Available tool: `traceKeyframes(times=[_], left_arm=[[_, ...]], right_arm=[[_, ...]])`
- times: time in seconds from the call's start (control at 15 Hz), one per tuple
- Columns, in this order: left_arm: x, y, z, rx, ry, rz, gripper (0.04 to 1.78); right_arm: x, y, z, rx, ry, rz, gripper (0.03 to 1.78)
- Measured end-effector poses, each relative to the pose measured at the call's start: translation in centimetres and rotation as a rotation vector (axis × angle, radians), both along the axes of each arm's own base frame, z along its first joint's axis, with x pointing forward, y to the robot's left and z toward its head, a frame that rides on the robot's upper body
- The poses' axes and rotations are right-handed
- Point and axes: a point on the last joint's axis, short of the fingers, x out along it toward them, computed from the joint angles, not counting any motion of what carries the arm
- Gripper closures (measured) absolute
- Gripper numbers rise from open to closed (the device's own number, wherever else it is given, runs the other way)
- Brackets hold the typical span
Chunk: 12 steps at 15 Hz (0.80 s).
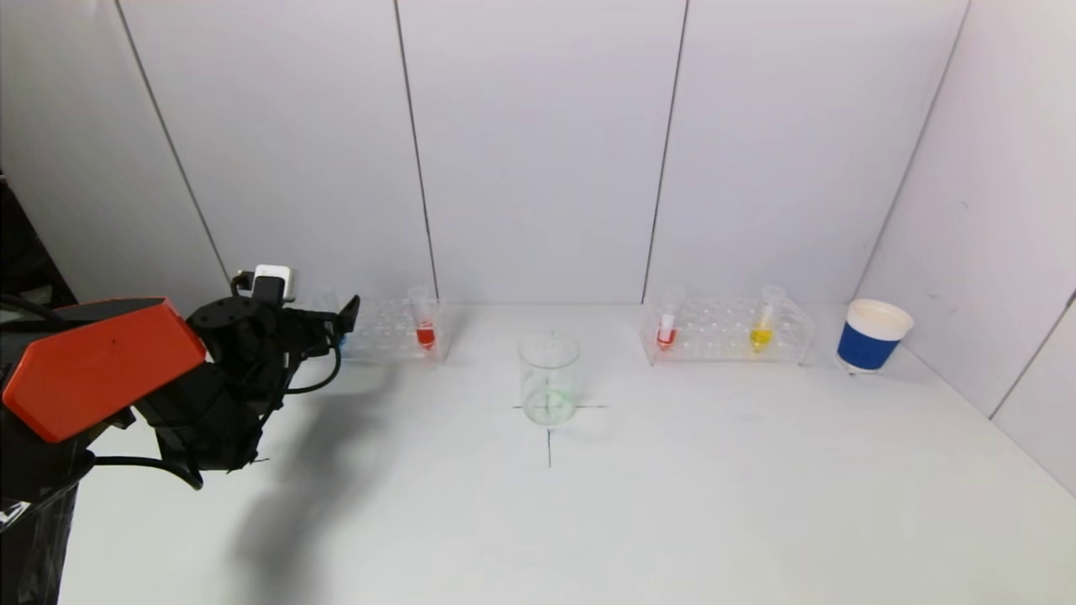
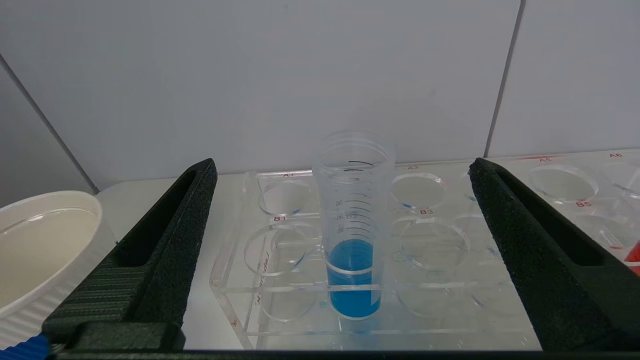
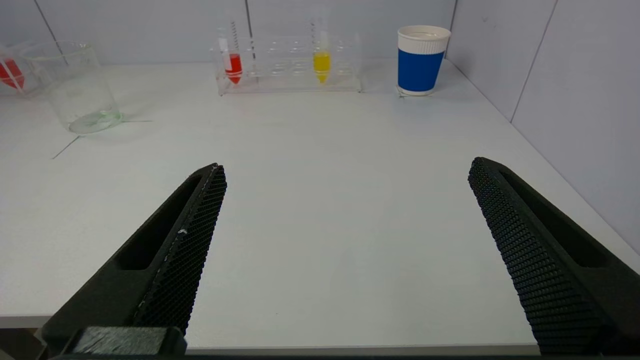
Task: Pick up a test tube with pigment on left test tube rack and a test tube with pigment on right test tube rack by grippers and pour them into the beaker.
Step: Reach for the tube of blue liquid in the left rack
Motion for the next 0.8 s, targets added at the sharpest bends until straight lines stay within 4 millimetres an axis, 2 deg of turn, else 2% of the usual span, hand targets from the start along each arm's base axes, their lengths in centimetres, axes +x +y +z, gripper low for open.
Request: traceKeyframes(times=[0.8], left_arm=[[0.09, -0.04, -0.27, 0.000, 0.006, -0.002, 0.06]], right_arm=[[0.00, 0.00, 0.00, 0.000, 0.000, 0.000, 0.05]])
